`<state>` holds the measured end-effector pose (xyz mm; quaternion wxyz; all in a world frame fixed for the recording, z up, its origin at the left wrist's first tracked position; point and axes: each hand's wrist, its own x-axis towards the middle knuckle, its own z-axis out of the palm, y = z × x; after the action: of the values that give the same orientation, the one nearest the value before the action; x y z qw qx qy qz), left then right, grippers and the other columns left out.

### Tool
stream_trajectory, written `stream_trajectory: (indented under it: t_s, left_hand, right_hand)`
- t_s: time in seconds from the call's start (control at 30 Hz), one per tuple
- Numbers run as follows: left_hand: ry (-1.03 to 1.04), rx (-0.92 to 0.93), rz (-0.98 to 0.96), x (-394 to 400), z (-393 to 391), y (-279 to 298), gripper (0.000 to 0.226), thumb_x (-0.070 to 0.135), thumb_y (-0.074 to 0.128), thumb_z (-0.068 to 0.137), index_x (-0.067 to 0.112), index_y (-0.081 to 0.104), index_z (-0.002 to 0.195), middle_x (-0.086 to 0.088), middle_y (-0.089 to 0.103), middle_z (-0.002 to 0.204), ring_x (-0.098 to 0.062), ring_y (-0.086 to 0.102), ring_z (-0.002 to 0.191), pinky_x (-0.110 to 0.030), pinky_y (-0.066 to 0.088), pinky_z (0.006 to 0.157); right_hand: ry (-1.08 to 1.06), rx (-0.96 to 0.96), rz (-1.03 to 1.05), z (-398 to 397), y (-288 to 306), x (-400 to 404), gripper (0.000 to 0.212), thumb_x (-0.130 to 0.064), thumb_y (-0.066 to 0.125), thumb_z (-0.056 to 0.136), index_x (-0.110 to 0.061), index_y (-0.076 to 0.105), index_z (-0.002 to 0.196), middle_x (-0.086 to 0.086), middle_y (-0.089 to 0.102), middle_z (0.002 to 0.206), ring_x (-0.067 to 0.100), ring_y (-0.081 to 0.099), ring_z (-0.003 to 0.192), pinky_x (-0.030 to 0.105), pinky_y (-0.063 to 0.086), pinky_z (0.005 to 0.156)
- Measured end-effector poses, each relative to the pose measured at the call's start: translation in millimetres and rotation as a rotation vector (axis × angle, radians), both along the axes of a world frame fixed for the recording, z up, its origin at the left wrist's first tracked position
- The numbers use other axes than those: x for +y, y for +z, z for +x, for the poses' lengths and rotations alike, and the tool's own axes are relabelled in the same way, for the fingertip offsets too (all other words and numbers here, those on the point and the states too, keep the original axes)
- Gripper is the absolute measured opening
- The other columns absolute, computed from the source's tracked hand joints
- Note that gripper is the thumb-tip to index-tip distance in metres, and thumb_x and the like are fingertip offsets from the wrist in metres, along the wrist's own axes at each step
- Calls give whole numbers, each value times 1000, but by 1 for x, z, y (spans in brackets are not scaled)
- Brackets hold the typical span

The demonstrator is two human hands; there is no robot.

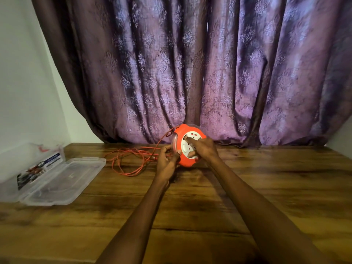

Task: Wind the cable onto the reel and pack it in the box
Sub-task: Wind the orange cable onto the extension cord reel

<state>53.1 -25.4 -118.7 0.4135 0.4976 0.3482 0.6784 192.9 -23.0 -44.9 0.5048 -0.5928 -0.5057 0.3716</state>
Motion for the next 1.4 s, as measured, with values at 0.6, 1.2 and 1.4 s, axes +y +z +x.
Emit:
stream_trajectory:
  t_s: [0.6, 1.2, 1.4]
  left_hand:
    - [17, -110, -117, 6, -28, 17, 8, 8, 59, 97, 10, 64, 103, -8, 60, 81, -8, 51, 61, -26, 43, 54]
    - [-195, 18, -176, 6, -21, 3, 21, 19, 67, 93, 3, 73, 106, -15, 64, 89, -27, 51, 80, -38, 49, 69]
    - [-198, -20, -123, -3, 1, 1, 30, 14, 70, 91, 20, 72, 120, -4, 72, 107, -12, 68, 82, -30, 59, 64]
  right_hand:
    - [289, -1428, 798, 35, -3, -18, 42, -32, 53, 85, -33, 65, 126, 8, 54, 139, 32, 54, 120, 44, 47, 87]
    - [224, -1963, 993, 56, 1, -29, 47, -24, 48, 93, -52, 54, 131, 11, 57, 140, 31, 58, 106, 41, 48, 81]
    - [-52, -1609, 495, 40, -10, -23, 62, -64, 61, 73, -47, 51, 132, 6, 73, 99, 30, 65, 88, 42, 40, 82]
